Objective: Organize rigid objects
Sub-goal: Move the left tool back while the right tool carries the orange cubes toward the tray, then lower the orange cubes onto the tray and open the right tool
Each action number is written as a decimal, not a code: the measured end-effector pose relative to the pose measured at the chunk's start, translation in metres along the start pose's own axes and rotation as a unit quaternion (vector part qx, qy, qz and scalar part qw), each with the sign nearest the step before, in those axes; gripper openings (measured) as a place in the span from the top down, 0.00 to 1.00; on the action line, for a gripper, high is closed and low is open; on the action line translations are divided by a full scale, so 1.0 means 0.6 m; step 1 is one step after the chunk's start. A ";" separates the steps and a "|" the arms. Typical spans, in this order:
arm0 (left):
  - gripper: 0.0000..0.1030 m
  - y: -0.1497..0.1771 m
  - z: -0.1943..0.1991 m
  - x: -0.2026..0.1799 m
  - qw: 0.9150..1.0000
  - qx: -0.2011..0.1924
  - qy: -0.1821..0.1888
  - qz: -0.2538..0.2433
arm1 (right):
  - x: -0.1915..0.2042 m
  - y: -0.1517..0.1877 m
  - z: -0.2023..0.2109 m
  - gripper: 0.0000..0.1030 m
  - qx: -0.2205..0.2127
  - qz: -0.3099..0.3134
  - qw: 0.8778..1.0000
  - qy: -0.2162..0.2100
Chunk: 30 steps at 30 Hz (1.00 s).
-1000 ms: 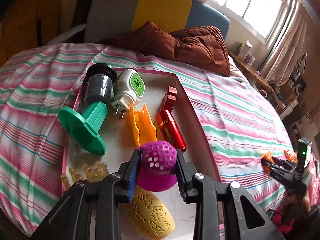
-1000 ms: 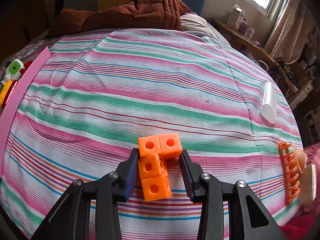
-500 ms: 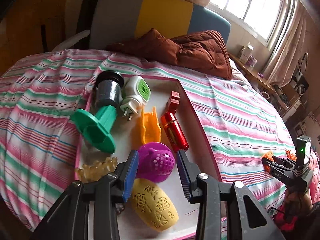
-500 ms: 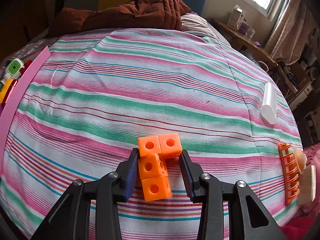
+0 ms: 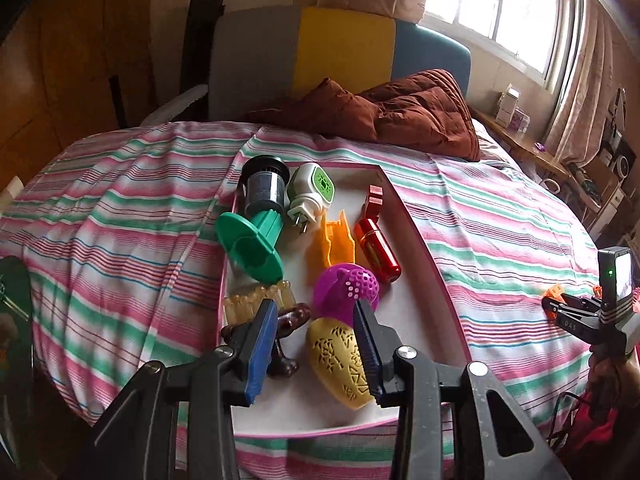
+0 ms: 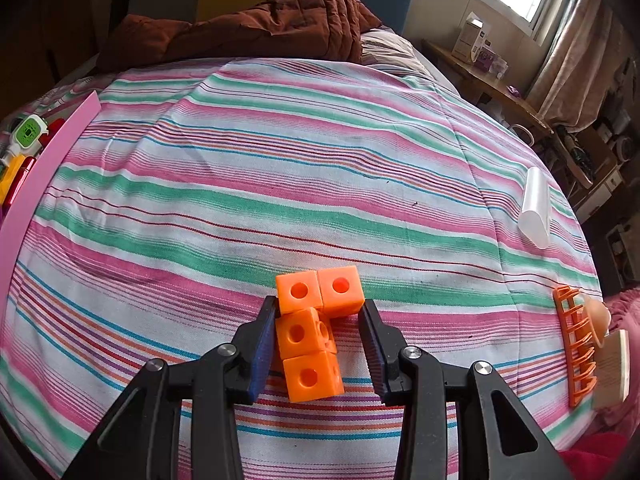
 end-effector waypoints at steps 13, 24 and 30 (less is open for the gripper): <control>0.62 0.016 0.018 0.032 0.999 -0.004 -0.037 0.013 | 0.016 0.011 0.013 0.61 0.008 0.005 1.000 0.008; 0.62 0.028 0.029 0.056 0.998 -0.004 -0.057 0.022 | 0.092 0.031 0.041 0.61 0.027 0.005 0.999 -0.046; 0.62 0.034 0.037 0.075 0.997 -0.008 -0.074 0.028 | 0.183 0.026 0.100 0.61 0.008 0.004 0.993 -0.120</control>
Point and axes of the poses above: each gripper's, at about its wrist camera, not at the fingertips, and z roughly against the way its jaws point, x to its left, y to its underside, the point moved 6 cm from there along -z, roughly the way its jaws point, and after that the axes turned 13 degrees about -z, right-handed, at the moved point
